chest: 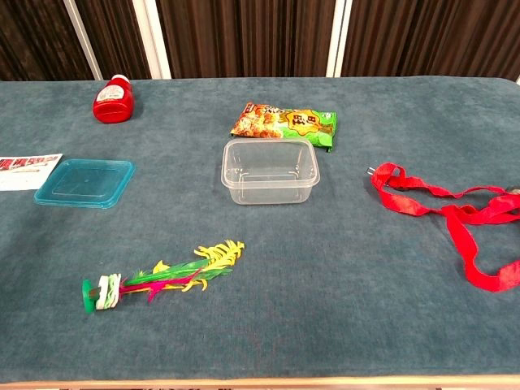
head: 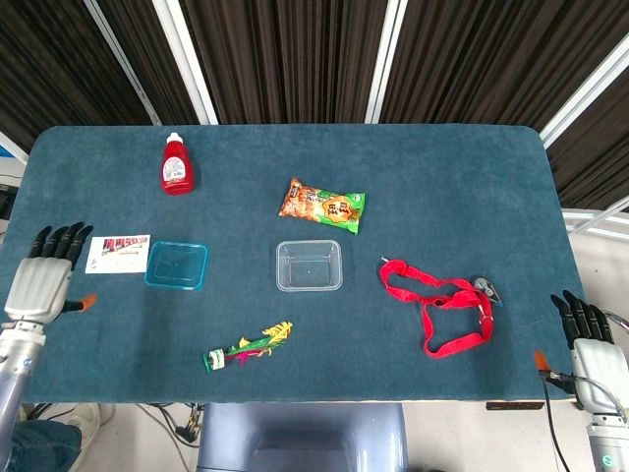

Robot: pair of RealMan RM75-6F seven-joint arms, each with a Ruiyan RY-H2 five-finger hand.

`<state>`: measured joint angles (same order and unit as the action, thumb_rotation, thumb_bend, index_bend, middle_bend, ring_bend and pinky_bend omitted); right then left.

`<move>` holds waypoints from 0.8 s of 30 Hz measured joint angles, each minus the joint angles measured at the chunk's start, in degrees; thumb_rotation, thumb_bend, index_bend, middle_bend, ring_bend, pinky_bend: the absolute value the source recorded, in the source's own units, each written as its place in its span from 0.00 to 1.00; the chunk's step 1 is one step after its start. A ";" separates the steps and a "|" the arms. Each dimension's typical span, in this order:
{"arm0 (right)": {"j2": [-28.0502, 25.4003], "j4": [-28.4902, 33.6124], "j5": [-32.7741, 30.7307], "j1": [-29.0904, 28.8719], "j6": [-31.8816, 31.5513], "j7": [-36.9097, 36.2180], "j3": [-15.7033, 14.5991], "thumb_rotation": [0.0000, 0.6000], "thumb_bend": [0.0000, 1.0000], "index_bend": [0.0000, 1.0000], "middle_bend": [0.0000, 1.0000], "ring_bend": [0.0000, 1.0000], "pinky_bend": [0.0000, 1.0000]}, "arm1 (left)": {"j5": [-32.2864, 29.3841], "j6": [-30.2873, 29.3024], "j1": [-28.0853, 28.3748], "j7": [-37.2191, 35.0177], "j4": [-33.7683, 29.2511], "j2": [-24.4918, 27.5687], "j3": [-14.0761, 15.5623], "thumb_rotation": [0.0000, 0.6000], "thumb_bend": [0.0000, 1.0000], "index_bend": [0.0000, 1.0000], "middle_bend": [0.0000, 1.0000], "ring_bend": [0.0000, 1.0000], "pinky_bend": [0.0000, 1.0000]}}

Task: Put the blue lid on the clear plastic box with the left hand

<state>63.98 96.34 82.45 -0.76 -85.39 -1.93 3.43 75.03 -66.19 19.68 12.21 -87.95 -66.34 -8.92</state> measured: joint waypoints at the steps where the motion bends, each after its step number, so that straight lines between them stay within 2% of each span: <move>1: -0.15 0.21 -0.45 0.02 0.16 -0.13 0.15 1.00 0.39 0.08 0.04 0.02 0.00 | -0.74 2.00 1.30 0.63 0.74 -0.20 -0.24 1.00 0.08 0.00 0.04 0.05 0.02; 7: -0.35 0.50 -1.02 0.00 0.62 -0.18 0.37 1.00 0.39 0.08 0.04 0.02 0.00 | -3.45 9.20 6.91 2.84 6.34 -3.33 -1.03 1.00 0.06 0.00 0.04 0.04 0.02; 16: -0.35 0.53 -1.69 0.06 0.97 -0.02 0.52 1.00 0.39 0.08 0.04 0.02 0.00 | -6.41 17.87 11.82 3.33 16.74 -10.30 0.01 1.00 0.06 0.00 0.03 0.04 0.02; 24: -0.31 0.52 -1.98 0.12 1.01 0.26 0.61 1.00 0.39 0.08 0.04 0.02 0.00 | -7.39 22.12 15.43 3.28 20.71 -13.77 1.13 1.00 0.06 0.00 0.03 0.04 0.02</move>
<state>63.67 96.87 80.47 -0.63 -84.38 -1.67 4.04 67.64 -44.07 35.10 15.49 -67.24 -80.11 -7.79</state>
